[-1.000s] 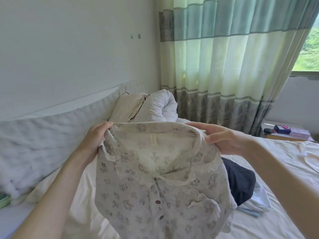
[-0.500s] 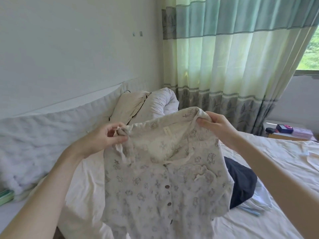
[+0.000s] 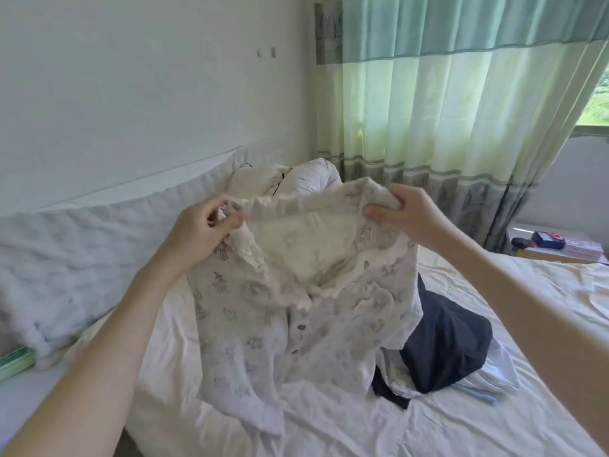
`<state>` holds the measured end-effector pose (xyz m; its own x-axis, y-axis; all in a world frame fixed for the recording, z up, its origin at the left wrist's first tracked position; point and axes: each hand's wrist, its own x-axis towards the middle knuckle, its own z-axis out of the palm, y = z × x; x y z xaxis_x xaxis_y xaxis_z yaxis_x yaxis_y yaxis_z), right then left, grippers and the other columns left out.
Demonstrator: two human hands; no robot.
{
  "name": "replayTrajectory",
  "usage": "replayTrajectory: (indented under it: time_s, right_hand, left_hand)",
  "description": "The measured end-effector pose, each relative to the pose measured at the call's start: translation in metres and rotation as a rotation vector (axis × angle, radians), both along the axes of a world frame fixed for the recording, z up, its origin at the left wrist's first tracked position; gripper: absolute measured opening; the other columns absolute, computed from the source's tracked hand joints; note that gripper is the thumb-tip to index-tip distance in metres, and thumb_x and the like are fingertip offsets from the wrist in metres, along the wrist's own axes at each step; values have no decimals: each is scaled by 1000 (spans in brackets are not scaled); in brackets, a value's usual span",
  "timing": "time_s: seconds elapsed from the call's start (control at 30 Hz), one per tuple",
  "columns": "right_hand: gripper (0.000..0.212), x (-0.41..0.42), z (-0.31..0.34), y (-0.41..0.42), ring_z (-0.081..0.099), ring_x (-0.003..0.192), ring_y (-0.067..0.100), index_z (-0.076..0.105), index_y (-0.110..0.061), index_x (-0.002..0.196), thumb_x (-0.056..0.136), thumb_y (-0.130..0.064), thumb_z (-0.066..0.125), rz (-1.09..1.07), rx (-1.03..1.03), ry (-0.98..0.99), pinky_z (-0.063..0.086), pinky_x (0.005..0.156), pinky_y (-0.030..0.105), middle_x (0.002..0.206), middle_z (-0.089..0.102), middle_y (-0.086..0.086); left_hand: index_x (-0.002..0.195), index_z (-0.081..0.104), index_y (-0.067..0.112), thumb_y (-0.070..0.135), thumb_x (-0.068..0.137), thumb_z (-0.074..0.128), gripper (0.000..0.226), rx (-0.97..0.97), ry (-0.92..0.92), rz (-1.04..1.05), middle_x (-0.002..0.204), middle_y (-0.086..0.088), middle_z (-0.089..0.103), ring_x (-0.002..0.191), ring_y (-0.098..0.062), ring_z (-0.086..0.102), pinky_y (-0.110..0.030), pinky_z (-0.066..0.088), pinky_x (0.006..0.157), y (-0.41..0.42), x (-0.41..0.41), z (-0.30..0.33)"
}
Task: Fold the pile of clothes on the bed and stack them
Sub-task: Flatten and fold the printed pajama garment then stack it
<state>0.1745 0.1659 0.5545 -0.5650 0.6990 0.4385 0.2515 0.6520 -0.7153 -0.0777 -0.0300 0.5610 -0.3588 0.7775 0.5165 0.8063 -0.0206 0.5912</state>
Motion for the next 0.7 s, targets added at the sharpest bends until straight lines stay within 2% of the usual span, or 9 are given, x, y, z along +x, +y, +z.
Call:
replayTrajectory:
  time_s: [0.03, 0.1, 0.17, 0.23, 0.33, 0.43, 0.53, 0.6, 0.7]
  right_hand:
    - [41, -1, -9, 1, 50, 65, 16, 61, 4, 88, 79, -33, 74, -12, -4, -93, 39, 55, 28, 74, 58, 12]
    - [39, 1, -26, 2, 48, 60, 13, 63, 0, 83, 78, -37, 74, -21, -35, -189, 35, 52, 24, 70, 58, 5]
    - [35, 6, -33, 0, 49, 59, 13, 64, -2, 81, 79, -36, 73, 1, -74, -191, 37, 53, 24, 68, 59, 2]
    - [31, 14, -35, 1, 53, 67, 18, 64, 2, 86, 83, -29, 70, 70, -191, -163, 42, 61, 31, 73, 59, 7]
    - [25, 27, -35, -2, 62, 86, 26, 63, 5, 101, 87, -16, 64, 237, -449, -181, 50, 81, 43, 94, 65, 22]
    - [25, 33, -35, -13, 67, 92, 25, 68, 1, 99, 79, -15, 65, 370, -611, -195, 55, 86, 37, 99, 69, 19]
    - [24, 29, -42, -28, 64, 88, 38, 61, 4, 105, 90, -14, 61, 210, -417, -195, 54, 85, 44, 99, 64, 28]
    - [25, 28, -54, -45, 54, 72, 33, 54, 7, 98, 95, -17, 54, 91, -177, -220, 50, 65, 21, 85, 55, 31]
    - [24, 36, -72, -82, 41, 65, 17, 46, -6, 79, 97, -22, 50, 55, -26, -255, 30, 54, 20, 68, 44, 4]
  left_hand:
    - [80, 59, 42, 45, 82, 59, 4, -129, -40, 0, 73, -12, 58, 65, -16, 49, -23, 36, 58, -1, -2, -6]
    - [90, 64, 32, 50, 73, 58, 26, -279, -139, -58, 74, -11, 55, 66, -14, 47, -23, 36, 61, -9, -7, -22]
    - [105, 63, 29, 44, 71, 64, 37, -360, -240, -157, 77, -11, 58, 68, -9, 53, -17, 41, 66, -23, -10, -28]
    - [120, 58, 27, 28, 74, 67, 47, -442, -417, -292, 97, -6, 70, 90, -10, 65, -15, 48, 78, -37, -16, -32]
    - [105, 68, 17, 9, 81, 64, 25, -388, -499, -276, 98, 0, 73, 93, -8, 65, -12, 49, 76, -52, -19, -40]
    - [91, 71, 11, 11, 86, 60, 12, -258, -482, -131, 86, -2, 70, 86, -10, 61, -16, 47, 75, -60, -13, -48]
    - [93, 66, 14, 13, 89, 56, 10, -98, -433, -117, 84, -11, 62, 80, -11, 54, -18, 42, 70, -72, -2, -54]
    - [91, 64, 20, 13, 89, 58, 10, -37, -370, -93, 79, -18, 59, 74, -10, 52, -12, 38, 62, -85, 8, -61]
    - [84, 63, 32, 14, 87, 64, 18, -22, -235, 21, 76, 5, 66, 67, 2, 52, -4, 36, 60, -112, 21, -70]
